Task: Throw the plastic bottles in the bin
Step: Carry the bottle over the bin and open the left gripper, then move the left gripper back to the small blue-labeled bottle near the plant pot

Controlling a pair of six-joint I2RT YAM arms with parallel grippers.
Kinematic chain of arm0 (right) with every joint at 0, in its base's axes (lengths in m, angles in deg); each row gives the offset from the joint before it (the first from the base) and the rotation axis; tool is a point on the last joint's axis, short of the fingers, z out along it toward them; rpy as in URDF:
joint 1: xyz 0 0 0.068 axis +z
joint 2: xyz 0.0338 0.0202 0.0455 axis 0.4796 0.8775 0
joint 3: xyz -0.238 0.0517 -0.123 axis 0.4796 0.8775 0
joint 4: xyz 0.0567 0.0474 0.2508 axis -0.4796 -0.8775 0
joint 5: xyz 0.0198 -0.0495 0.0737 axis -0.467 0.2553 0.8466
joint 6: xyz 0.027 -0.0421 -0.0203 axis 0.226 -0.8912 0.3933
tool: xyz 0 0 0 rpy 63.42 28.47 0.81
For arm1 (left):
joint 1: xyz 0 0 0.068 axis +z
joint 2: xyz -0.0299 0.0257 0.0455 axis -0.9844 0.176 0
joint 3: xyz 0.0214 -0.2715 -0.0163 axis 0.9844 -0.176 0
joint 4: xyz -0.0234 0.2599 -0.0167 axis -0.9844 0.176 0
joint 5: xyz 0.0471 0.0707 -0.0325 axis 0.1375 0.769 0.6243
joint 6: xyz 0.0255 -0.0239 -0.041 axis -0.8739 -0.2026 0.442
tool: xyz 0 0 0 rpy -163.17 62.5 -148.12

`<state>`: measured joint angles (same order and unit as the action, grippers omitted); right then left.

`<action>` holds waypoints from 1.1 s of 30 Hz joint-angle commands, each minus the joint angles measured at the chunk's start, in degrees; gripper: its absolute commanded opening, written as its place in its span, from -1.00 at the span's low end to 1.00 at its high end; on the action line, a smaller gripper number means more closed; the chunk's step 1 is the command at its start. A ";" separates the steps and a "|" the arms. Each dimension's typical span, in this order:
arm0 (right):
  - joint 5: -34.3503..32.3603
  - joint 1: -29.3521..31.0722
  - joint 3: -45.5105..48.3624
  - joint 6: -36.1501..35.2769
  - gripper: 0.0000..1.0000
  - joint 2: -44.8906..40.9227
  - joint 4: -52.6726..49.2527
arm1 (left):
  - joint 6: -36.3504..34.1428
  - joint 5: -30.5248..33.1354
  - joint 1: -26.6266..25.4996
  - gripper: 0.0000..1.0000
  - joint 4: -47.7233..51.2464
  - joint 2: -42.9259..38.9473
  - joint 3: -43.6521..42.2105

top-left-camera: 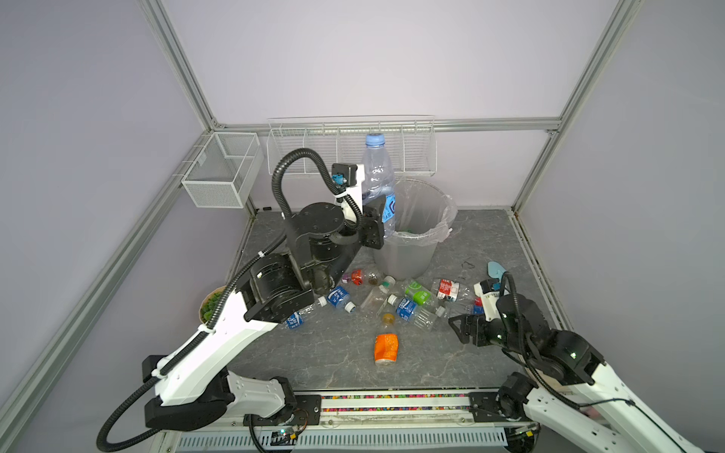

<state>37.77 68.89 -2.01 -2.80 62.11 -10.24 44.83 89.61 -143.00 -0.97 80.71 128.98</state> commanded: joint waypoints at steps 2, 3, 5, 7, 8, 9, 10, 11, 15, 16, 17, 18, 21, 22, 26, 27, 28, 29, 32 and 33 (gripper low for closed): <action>0.97 0.11 0.57 1.28 0.77 -1.56 -0.92 | -7.00 2.84 0.00 -0.35 0.70 8.42 8.00; 1.13 0.11 0.52 1.34 0.76 -1.78 -1.11 | -6.81 2.33 0.68 -0.35 2.33 11.76 11.36; 1.35 0.13 0.23 1.49 0.76 -2.24 -1.60 | -3.93 -3.15 3.79 -0.35 6.13 18.37 17.53; 1.67 0.14 -0.58 1.66 0.77 -2.88 -2.49 | -0.48 -10.81 8.52 -0.33 9.26 25.61 22.80; 1.65 0.13 -1.21 1.65 0.76 -3.28 -3.22 | 1.22 -14.46 10.99 -0.31 12.07 30.17 26.31; 1.46 0.14 -1.78 1.66 0.77 -3.78 -3.97 | 2.70 -17.98 13.22 -0.30 15.63 34.55 30.53; 1.26 0.16 -2.63 1.65 0.77 -4.40 -4.88 | 4.00 -20.29 15.21 -0.21 21.35 40.14 37.05; 0.96 0.12 -3.65 1.67 0.77 -5.25 -6.04 | 4.02 -20.09 15.78 0.29 29.12 45.78 46.26; -1.90 0.13 -5.67 1.41 0.77 -9.00 -11.48 | 3.18 -14.19 14.01 0.98 38.57 49.11 60.88; -2.66 0.14 -7.41 1.43 0.76 -9.86 -11.95 | 3.06 -13.54 13.61 0.98 34.25 44.58 54.23; -2.88 0.11 -7.59 1.56 0.76 -10.53 -12.34 | 2.68 -12.91 13.21 0.98 28.32 38.75 45.36; -2.84 0.15 -7.65 1.80 0.76 -10.77 -12.46 | 2.23 -12.67 12.87 0.98 22.55 33.72 37.90; -1.82 0.16 -7.22 2.57 0.77 -10.85 -12.37 | 2.44 -12.11 12.83 0.98 13.37 23.26 24.66; -1.35 0.11 -7.02 2.72 0.77 -10.60 -12.20 | 2.41 -11.68 12.85 0.98 14.29 22.12 24.60; -0.27 0.12 -6.47 3.22 0.76 -9.92 -11.77 | 2.10 -10.30 12.83 0.98 20.00 19.66 27.36; -0.17 0.19 -6.38 3.32 0.77 -10.00 -11.62 | 2.01 -10.05 12.86 0.99 20.83 18.71 26.99; -0.08 0.19 -6.38 3.43 0.77 -10.08 -11.59 | 1.98 -9.53 12.81 0.99 21.56 17.21 25.89; 0.00 0.11 -6.38 3.50 0.76 -10.17 -11.63 | 1.91 -8.77 12.86 0.99 21.94 15.12 23.74; 0.05 0.21 -6.38 3.47 0.77 -10.66 -11.80 | 3.02 -4.80 13.34 0.99 18.19 4.53 9.17; 0.03 0.13 -6.38 3.51 0.77 -10.73 -11.92 | 4.19 -5.12 14.56 0.99 16.09 0.46 3.29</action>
<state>37.29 68.89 -9.09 -0.40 51.67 -21.34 47.69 81.41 -129.80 14.44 85.45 141.87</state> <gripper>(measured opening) 0.883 0.995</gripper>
